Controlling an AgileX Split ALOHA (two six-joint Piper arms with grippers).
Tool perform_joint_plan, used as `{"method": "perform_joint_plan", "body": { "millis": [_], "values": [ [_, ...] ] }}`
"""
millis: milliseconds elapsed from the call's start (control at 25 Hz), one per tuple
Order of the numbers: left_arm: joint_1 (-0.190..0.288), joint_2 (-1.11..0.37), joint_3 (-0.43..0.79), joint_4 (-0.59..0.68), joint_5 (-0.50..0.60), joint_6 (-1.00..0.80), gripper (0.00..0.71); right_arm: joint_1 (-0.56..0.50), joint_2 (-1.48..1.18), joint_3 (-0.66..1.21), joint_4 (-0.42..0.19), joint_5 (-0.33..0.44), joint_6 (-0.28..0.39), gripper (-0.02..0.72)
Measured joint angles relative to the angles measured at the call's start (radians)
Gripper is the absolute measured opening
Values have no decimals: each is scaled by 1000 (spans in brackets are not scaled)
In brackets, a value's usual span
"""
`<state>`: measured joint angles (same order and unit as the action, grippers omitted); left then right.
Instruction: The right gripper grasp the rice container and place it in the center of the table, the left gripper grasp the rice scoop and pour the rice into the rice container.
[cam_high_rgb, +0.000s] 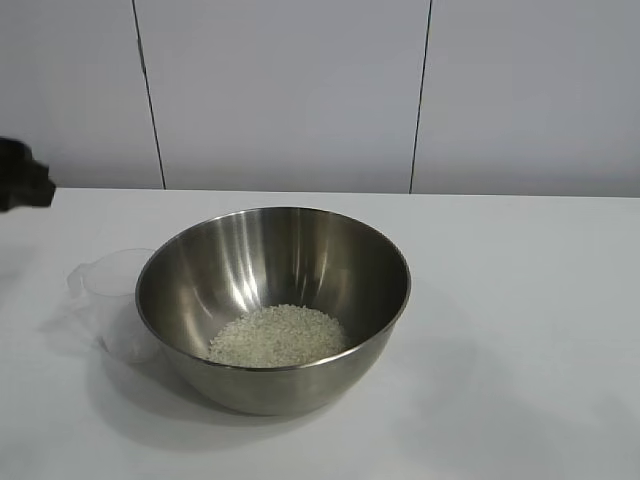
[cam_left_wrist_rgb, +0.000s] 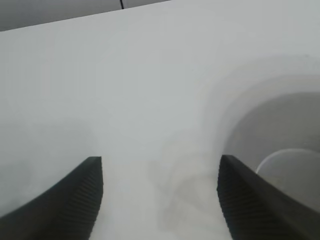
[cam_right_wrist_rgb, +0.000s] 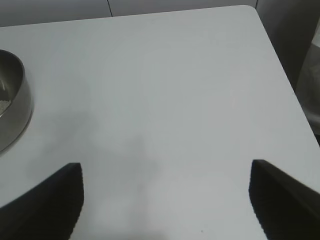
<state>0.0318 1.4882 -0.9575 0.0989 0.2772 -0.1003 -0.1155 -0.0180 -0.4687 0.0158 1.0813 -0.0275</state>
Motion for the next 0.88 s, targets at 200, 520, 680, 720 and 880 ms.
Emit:
{"method": "perform_joint_plan", "body": {
  "millis": [200, 520, 680, 720, 880],
  "values": [
    [184, -10, -10, -233, 88, 211, 541, 0, 0, 0, 1, 0, 0, 623],
    [414, -189, -10, -919, 237, 861, 541, 0, 0, 0, 1, 0, 0, 623],
    [456, -340, -10, -1020, 326, 937, 541, 0, 0, 0, 1, 0, 0, 623],
    [456, -366, -11, -1026, 375, 939, 541, 0, 0, 0, 1, 0, 0, 623],
    [447, -413, -11, -1047, 538, 958, 541, 0, 0, 0, 1, 0, 0, 623]
  ]
}}
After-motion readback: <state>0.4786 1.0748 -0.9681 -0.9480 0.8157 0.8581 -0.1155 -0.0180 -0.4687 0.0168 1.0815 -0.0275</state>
